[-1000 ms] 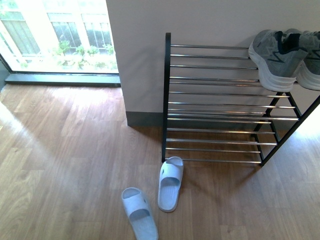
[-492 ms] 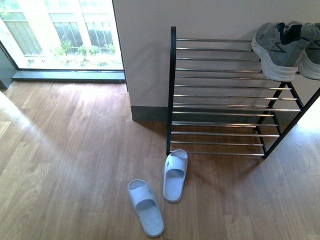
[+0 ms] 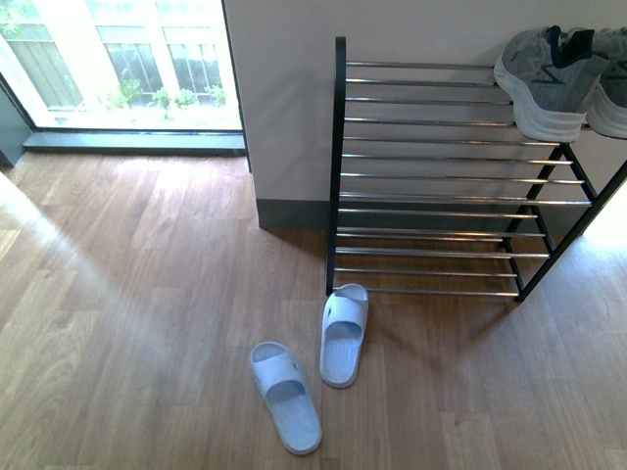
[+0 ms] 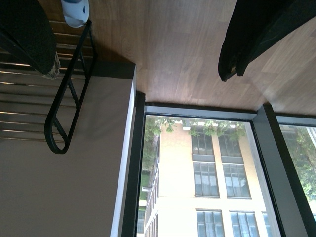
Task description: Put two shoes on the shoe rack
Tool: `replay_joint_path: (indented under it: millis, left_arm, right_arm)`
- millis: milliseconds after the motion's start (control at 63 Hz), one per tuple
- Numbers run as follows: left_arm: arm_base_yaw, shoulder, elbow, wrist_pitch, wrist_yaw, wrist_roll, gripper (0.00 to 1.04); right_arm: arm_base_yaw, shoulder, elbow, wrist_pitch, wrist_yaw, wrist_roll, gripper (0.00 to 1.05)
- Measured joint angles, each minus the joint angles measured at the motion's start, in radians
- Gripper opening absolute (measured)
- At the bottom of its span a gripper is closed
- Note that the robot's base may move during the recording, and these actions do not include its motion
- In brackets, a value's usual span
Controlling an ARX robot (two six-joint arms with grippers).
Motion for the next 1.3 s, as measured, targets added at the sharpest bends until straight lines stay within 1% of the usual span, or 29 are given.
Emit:
replay_joint_path:
  millis: [1302]
  left_arm:
    - [0.0,0.0,0.0,0.0,0.0,0.001,0.95]
  right_arm:
    - [0.0,-0.001,0.0,0.0,0.0,0.0,0.96]
